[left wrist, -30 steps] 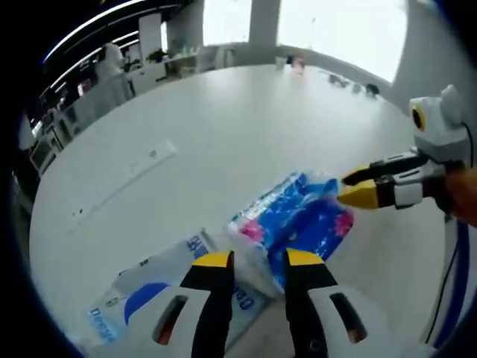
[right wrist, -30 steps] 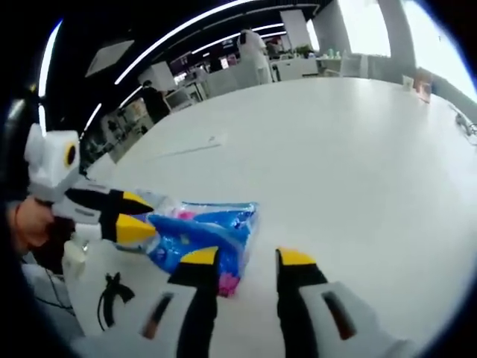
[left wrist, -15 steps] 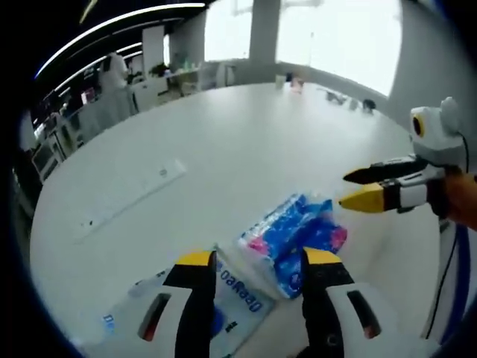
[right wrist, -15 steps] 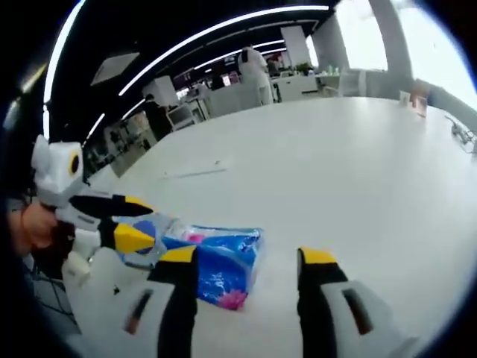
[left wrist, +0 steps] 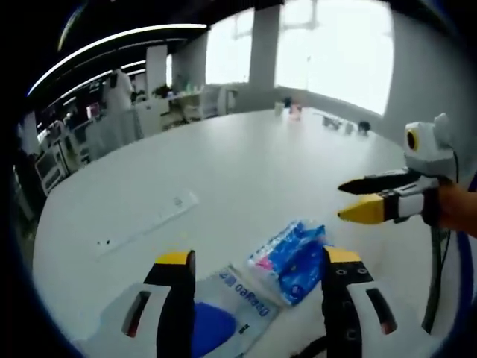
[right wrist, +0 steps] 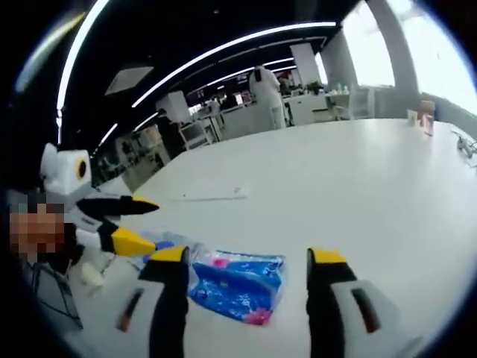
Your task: Arrange the tabletop items into an orderly group along one side of the table until the central work area is clear of visible clutter.
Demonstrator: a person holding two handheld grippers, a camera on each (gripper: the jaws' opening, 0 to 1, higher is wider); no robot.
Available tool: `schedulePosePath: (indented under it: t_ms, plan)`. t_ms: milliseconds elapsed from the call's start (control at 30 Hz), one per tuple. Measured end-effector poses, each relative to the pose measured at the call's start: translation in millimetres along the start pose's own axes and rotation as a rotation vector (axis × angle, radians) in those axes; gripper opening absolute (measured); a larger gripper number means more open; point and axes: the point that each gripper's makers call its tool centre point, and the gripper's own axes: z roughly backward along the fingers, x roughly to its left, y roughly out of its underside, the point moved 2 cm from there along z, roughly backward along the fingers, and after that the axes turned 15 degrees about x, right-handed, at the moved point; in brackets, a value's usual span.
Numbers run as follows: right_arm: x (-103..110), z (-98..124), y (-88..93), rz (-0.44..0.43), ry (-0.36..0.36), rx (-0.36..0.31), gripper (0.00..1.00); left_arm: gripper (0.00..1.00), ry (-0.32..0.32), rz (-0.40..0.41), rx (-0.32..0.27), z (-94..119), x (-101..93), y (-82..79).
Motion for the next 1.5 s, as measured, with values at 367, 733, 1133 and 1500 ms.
schedulePosePath:
  t_ms: [367,733,1133,1500]
  plan:
    - [19,13,-16.0,0.021,-0.023,-0.049,0.68,0.80,0.025,0.027,-0.130,40,7.6,-15.8]
    - [39,27,-26.4,0.049,-0.047,-0.092,0.73,0.82,0.025,0.039,-0.192,70,12.5,-19.7]
    - [55,43,-30.6,0.066,-0.053,-0.114,0.71,0.81,0.036,0.031,-0.235,98,8.7,-18.5]
    - [80,52,-20.5,0.091,-0.079,-0.110,0.69,0.79,0.040,0.029,-0.249,120,1.8,-7.7]
